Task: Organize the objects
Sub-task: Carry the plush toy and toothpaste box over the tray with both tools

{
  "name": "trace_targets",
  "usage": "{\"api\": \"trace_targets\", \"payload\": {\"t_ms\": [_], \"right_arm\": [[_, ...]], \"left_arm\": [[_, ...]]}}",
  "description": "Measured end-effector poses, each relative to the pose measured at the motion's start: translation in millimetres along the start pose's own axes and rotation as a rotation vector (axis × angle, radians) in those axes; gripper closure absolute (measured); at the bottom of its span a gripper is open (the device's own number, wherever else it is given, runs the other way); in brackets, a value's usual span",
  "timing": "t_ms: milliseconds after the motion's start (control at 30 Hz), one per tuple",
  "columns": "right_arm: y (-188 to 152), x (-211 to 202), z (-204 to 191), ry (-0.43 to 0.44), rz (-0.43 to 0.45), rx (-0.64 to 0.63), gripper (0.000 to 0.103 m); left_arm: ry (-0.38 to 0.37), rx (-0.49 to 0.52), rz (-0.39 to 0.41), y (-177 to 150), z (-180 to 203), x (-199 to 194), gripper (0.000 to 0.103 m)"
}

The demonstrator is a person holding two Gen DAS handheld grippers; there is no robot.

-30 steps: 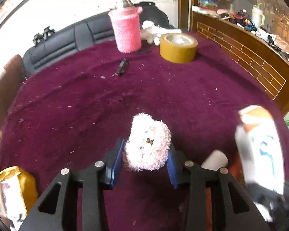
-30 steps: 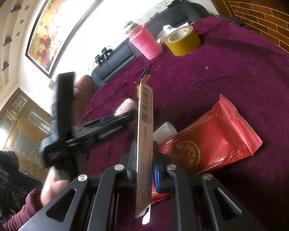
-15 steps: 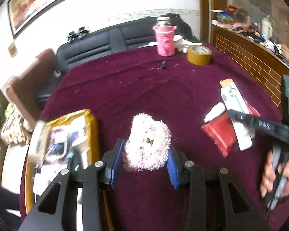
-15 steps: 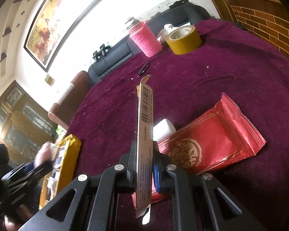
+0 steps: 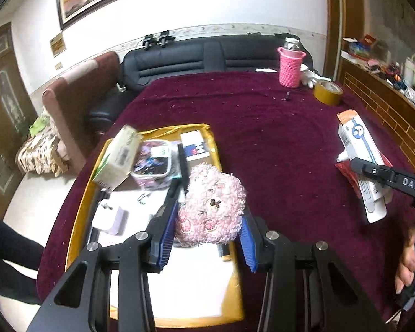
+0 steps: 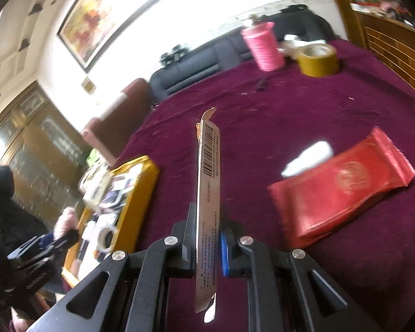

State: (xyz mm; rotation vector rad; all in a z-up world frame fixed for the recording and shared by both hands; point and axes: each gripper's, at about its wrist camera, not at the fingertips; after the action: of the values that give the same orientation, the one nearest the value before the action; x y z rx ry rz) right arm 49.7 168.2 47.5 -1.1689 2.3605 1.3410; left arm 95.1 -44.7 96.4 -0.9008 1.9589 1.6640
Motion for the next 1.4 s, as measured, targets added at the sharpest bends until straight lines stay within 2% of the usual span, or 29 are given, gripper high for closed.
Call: {"api": "trace_targets", "payload": {"t_ms": [167, 467, 800, 1033, 1400], "right_arm": [[-7.8, 12.5, -49.0, 0.042, -0.039, -0.071, 0.089], [-23.2, 45.0, -105.6, 0.091, -0.117, -0.138, 0.089], [-32.7, 71.1, -134.8, 0.108, -0.169, -0.173, 0.089], [-41.5, 91.5, -146.6, 0.139, -0.218, -0.17, 0.089], [-63.7, 125.3, -167.6, 0.191, -0.315, -0.178, 0.089]], "left_arm": [[0.013, -0.051, -0.005, -10.3, -28.8, 1.3, 0.062], [0.029, -0.102, -0.02, -23.1, -63.2, 6.7, 0.062], [0.025, -0.133, -0.04, -32.5, -83.3, 16.9, 0.062], [0.019, -0.182, -0.091, -41.8, -104.9, 36.9, 0.062], [0.056, -0.264, -0.158, -60.3, -149.6, 59.3, 0.062]]}}
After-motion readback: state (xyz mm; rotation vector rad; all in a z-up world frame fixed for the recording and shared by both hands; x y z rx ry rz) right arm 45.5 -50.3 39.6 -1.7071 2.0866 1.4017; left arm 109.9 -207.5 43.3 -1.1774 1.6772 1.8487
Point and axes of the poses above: each gripper's, at about its wrist camera, not at the fingertips, and x roughly the way its jaws point, z to its right, y to its top, and after that the axes turned 9 degrees about y, right-handed
